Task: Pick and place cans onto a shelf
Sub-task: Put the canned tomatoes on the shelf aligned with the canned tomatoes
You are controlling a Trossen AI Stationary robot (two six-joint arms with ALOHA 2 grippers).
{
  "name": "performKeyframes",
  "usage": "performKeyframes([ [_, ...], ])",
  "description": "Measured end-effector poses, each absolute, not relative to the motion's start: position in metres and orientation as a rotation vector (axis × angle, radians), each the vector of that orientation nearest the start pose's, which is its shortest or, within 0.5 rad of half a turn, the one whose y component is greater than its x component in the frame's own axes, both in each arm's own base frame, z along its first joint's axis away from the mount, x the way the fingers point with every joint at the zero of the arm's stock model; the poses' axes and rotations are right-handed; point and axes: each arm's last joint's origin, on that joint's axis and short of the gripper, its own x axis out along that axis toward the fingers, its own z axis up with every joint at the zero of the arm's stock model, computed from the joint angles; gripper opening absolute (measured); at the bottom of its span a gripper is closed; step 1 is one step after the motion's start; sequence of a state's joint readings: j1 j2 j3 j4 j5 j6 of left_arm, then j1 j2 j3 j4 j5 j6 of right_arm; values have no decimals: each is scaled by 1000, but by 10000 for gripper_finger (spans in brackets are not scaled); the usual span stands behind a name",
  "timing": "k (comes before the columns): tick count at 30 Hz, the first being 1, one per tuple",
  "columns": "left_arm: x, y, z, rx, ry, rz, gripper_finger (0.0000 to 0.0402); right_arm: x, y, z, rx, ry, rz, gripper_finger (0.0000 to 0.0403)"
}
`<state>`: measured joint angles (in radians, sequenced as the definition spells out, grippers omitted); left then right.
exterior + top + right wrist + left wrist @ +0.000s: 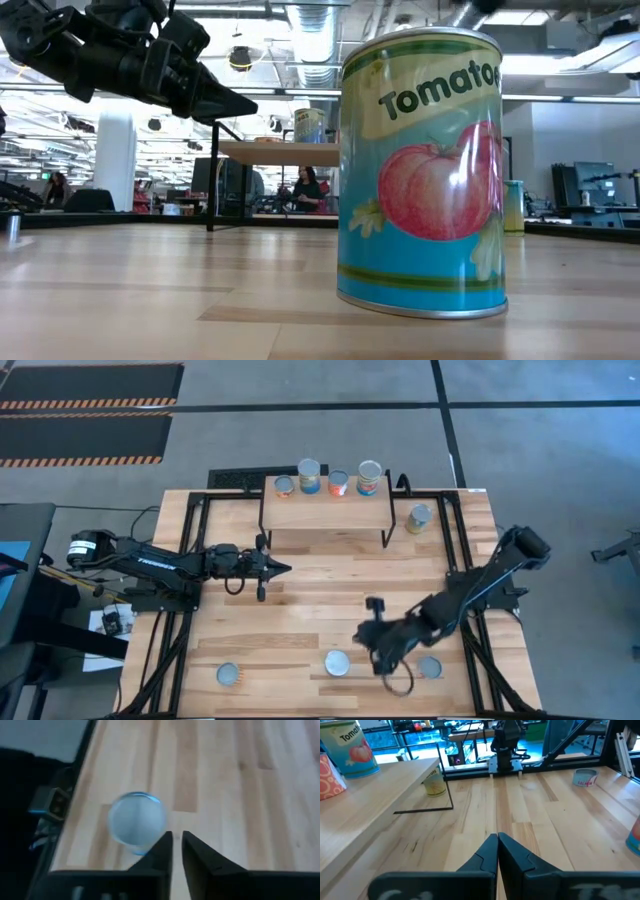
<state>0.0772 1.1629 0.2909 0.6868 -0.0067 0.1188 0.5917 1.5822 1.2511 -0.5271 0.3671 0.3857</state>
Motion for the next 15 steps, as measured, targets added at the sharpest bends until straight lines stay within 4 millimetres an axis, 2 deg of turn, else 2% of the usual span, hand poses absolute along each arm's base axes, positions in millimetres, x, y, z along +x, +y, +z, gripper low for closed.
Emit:
performKeyframes([
  [4,213,17,178,112,202,72,2,299,205,274,-77,834,85,101],
  [8,213,17,177,117,210,71,2,311,224,261,-127,893,89,139],
  [11,213,17,177,119,212,70,2,317,238,248,-186,947,102,155],
  [15,213,17,177,119,213,70,2,326,253,241,-230,957,141,160],
])
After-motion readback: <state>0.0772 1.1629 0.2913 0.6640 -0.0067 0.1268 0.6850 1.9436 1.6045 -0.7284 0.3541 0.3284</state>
